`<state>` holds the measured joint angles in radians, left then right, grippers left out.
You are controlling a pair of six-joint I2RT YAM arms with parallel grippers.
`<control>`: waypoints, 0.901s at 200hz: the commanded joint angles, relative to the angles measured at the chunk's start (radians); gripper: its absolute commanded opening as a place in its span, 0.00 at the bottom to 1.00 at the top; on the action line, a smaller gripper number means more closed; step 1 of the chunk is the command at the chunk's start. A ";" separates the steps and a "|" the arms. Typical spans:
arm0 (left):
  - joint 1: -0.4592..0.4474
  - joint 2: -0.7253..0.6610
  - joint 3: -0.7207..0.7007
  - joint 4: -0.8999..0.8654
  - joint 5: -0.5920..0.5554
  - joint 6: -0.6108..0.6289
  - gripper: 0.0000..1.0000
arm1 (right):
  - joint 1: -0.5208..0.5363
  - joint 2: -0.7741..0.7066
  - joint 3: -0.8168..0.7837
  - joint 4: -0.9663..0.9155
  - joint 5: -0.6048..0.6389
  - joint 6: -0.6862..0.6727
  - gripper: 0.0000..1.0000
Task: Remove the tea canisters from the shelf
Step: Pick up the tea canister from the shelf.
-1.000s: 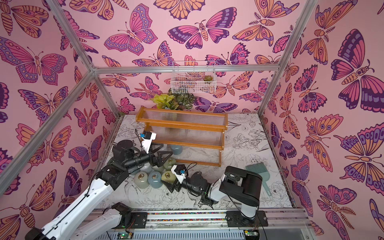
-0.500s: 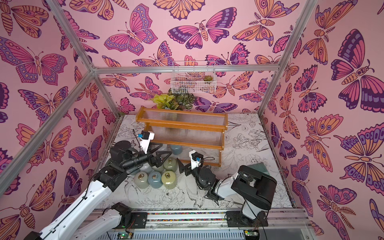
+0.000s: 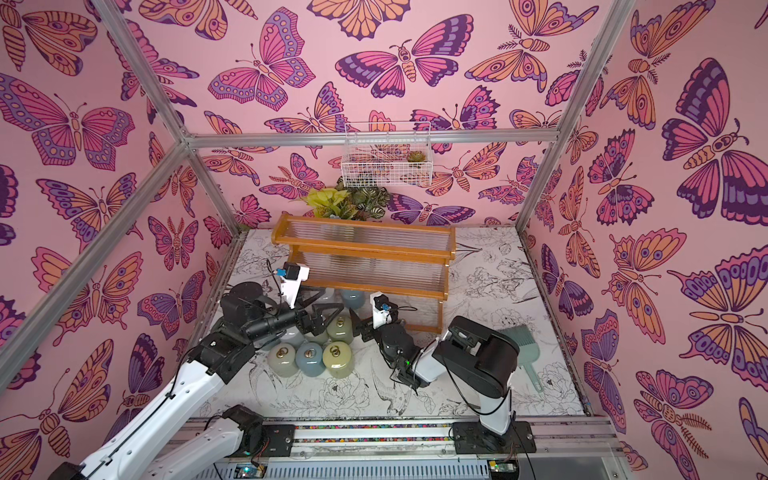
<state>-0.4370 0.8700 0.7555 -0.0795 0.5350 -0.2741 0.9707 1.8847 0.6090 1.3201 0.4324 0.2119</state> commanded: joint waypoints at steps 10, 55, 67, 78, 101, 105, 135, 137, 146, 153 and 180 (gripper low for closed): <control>0.008 -0.014 -0.020 0.009 0.017 0.003 1.00 | -0.031 0.045 0.080 -0.052 -0.033 -0.001 0.97; 0.008 -0.026 -0.046 0.028 0.016 -0.002 1.00 | -0.055 0.078 0.180 -0.184 -0.068 0.000 0.98; 0.010 -0.030 -0.052 0.033 0.013 -0.005 1.00 | -0.056 0.093 0.204 -0.206 -0.072 -0.005 0.98; 0.011 -0.034 -0.060 0.039 0.014 -0.006 1.00 | -0.059 0.105 0.225 -0.221 -0.078 -0.009 0.98; 0.012 -0.039 -0.067 0.041 0.014 -0.005 1.00 | -0.067 0.127 0.278 -0.290 -0.080 -0.002 0.99; 0.012 -0.040 -0.068 0.041 0.015 -0.004 1.00 | -0.068 0.131 0.285 -0.295 -0.079 -0.002 0.99; 0.015 -0.049 -0.082 0.047 0.014 -0.004 1.00 | -0.082 0.152 0.325 -0.318 -0.090 -0.001 1.00; 0.015 -0.050 -0.084 0.048 0.013 -0.004 1.00 | -0.082 0.153 0.329 -0.323 -0.091 -0.002 1.00; 0.017 -0.052 -0.088 0.050 0.013 -0.004 1.00 | -0.087 0.157 0.348 -0.346 -0.091 -0.002 1.00; 0.018 -0.055 -0.092 0.052 0.011 -0.004 1.00 | -0.089 0.163 0.358 -0.353 -0.097 -0.008 1.00; 0.021 -0.067 -0.109 0.064 0.012 -0.009 1.00 | -0.092 0.185 0.410 -0.407 -0.102 -0.012 1.00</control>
<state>-0.4236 0.8223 0.6773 -0.0471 0.5346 -0.2745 0.8856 2.0373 0.9600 0.9878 0.3458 0.2089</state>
